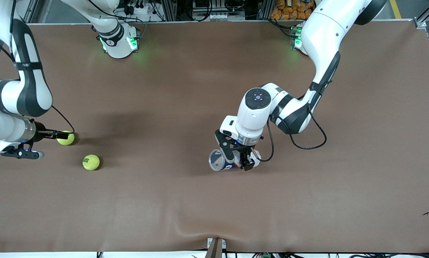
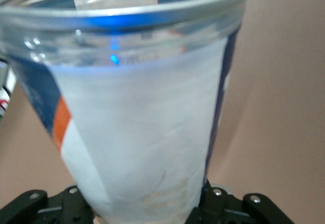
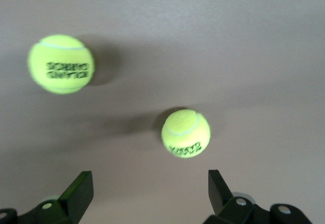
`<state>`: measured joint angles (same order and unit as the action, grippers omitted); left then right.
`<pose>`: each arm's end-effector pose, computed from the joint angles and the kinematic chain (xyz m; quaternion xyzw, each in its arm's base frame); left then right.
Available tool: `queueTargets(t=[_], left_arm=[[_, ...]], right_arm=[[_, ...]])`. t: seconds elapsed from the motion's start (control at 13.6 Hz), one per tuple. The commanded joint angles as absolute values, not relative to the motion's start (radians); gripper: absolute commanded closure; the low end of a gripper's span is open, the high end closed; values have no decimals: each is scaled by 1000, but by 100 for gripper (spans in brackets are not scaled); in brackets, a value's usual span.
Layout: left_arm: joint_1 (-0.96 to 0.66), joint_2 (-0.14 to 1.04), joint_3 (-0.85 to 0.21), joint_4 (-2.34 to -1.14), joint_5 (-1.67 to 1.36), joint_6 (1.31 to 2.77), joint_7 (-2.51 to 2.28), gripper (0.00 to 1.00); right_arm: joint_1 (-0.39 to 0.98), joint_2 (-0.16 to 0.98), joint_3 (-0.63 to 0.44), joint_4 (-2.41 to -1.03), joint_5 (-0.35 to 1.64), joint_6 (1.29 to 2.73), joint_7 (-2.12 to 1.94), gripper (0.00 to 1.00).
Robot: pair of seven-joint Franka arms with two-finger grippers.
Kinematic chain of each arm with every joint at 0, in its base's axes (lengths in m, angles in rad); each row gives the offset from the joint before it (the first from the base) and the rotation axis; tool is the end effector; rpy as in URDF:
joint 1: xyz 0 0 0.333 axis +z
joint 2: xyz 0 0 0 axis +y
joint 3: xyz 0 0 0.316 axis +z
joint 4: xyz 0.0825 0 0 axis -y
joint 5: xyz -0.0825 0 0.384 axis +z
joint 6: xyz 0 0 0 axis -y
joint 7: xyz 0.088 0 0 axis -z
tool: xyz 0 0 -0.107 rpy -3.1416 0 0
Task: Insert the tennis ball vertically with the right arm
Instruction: 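Move the tube with the left gripper while the right gripper grasps a ball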
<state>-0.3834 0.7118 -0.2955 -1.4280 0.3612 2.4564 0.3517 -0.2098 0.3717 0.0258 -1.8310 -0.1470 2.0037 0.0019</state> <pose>0.6170 -0.4336 0.3234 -0.8203 0.5425 -0.1801 0.0192 0.6035 -0.1222 0.3154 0.9918 -0.0554 -0.1038 0.0493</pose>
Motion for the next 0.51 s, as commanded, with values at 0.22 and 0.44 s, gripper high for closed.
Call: queueTargets(t=[0.22,0.44], left_arm=[[-416,773,-295,-1446,295,2819,206,32],[-437,827,-295,-1445,293,2981,114,36]], right_arm=[[-284,405,43,-1936,-179,2110,-51,0],[-308,406,43,-2009,-179,2203,-52,0]])
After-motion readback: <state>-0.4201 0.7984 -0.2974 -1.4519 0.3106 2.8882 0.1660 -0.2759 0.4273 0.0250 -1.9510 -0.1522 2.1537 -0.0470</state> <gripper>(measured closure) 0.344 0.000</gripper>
